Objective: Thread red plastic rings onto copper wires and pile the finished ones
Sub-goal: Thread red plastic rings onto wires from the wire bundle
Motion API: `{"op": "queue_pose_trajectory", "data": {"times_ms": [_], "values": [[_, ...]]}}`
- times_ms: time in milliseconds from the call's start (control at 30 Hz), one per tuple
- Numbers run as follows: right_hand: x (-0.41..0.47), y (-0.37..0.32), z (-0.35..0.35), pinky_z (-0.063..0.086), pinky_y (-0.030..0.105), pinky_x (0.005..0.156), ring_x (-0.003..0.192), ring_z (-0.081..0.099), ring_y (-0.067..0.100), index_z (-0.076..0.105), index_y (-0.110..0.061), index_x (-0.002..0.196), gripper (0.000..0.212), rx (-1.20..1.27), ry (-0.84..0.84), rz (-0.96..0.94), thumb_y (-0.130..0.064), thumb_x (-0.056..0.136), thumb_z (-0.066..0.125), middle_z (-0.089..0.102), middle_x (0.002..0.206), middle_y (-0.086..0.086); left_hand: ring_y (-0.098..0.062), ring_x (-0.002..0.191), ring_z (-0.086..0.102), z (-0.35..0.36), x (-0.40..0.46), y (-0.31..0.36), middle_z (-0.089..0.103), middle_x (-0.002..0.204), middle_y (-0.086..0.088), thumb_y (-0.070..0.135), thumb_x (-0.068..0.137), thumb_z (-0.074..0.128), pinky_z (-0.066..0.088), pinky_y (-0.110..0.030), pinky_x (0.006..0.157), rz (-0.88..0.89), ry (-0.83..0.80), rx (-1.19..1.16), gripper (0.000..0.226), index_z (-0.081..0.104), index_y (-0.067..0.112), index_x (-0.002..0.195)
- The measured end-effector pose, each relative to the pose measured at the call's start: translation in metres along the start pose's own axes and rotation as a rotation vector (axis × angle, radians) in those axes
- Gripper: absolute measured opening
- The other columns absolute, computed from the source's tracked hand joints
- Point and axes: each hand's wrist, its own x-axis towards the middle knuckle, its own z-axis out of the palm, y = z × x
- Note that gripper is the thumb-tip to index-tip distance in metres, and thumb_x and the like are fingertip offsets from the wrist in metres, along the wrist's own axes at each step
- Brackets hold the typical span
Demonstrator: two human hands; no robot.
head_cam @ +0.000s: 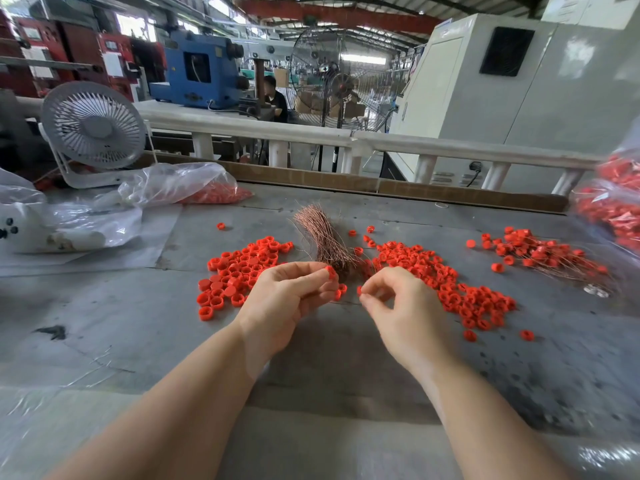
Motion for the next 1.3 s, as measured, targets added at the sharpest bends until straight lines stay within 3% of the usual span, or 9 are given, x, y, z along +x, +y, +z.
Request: {"op": "queue_pose_trajectory", "data": {"times_ms": [100,267,367,500,667,833,1133,1300], "values": [[-0.002,0.003,0.003,0.028,0.018,0.070,0.094,0.051,0.016,0.065,-0.018,0.076,0.009,-0.271,-0.123,-0.093,-0.010,0.080,0.065,0.057,0.092,-0.003,-0.010,0.053,0.063,-0.001,0.001,-0.001,0.063,0.062,-0.009,-0.006,0.085,0.056,0.054,-0.017,0.055,-0.002,0.032,0.014,0.008,0.062,-0.003,0.081],[-0.001,0.006,0.002,0.033,0.022,0.081,0.100,0.048,0.014,0.070,-0.020,0.083,0.005,-0.377,-0.166,-0.105,-0.016,0.082,0.066,0.052,0.096,-0.007,-0.010,0.054,0.064,0.000,0.001,-0.002,0.063,0.062,-0.009,-0.006,0.085,0.056,0.056,-0.018,0.058,-0.006,0.021,0.029,0.008,0.062,-0.003,0.081],[-0.001,0.002,0.001,0.036,0.023,0.077,0.093,0.051,0.015,0.071,-0.017,0.077,0.007,-0.255,-0.094,-0.095,-0.012,0.080,0.068,0.054,0.088,-0.006,-0.011,0.055,0.064,-0.001,0.001,-0.002,0.063,0.062,-0.009,-0.005,0.085,0.056,0.056,-0.018,0.059,-0.007,0.017,0.034,0.008,0.062,-0.002,0.081],[0.001,-0.003,-0.004,0.041,0.024,0.077,0.080,0.053,0.013,0.068,-0.016,0.075,0.012,0.002,0.157,-0.101,-0.004,0.075,0.070,0.057,0.082,-0.007,-0.010,0.055,0.064,-0.001,0.000,-0.001,0.061,0.063,-0.009,-0.004,0.085,0.056,0.055,-0.018,0.059,-0.010,-0.006,0.030,0.008,0.062,-0.002,0.081],[0.001,-0.005,0.000,0.043,0.024,0.084,0.084,0.053,0.007,0.072,-0.014,0.096,0.018,0.106,0.101,-0.155,-0.007,0.080,0.070,0.060,0.089,-0.010,-0.011,0.058,0.062,0.000,-0.001,-0.001,0.064,0.065,-0.007,0.003,0.072,0.063,0.055,-0.019,0.059,-0.029,-0.077,0.008,0.011,0.064,0.000,0.082],[0.002,-0.003,-0.001,0.043,0.018,0.071,0.070,0.051,0.002,0.071,-0.014,0.084,0.015,0.134,0.121,-0.183,-0.001,0.077,0.070,0.060,0.077,-0.009,-0.010,0.060,0.061,0.001,-0.003,-0.001,0.064,0.065,-0.006,0.010,0.066,0.063,0.056,-0.019,0.065,-0.030,-0.163,0.022,0.013,0.067,0.004,0.077],[0.001,-0.002,0.000,0.046,0.031,0.064,0.065,0.051,0.007,0.067,-0.017,0.077,0.012,0.141,0.148,-0.229,-0.004,0.077,0.067,0.059,0.071,-0.008,-0.014,0.060,0.067,0.002,-0.004,0.001,0.068,0.069,-0.010,0.003,0.066,0.061,0.057,-0.021,0.061,-0.072,-0.180,-0.091,0.015,0.066,0.003,0.081],[0.000,-0.004,-0.001,0.050,0.036,0.059,0.063,0.050,0.010,0.066,-0.016,0.074,0.007,0.176,0.157,-0.247,-0.010,0.077,0.062,0.058,0.069,-0.006,-0.017,0.066,0.070,0.001,-0.004,0.002,0.070,0.073,-0.013,0.000,0.066,0.060,0.057,-0.020,0.062,-0.123,-0.191,-0.152,0.016,0.073,0.005,0.073]]}}
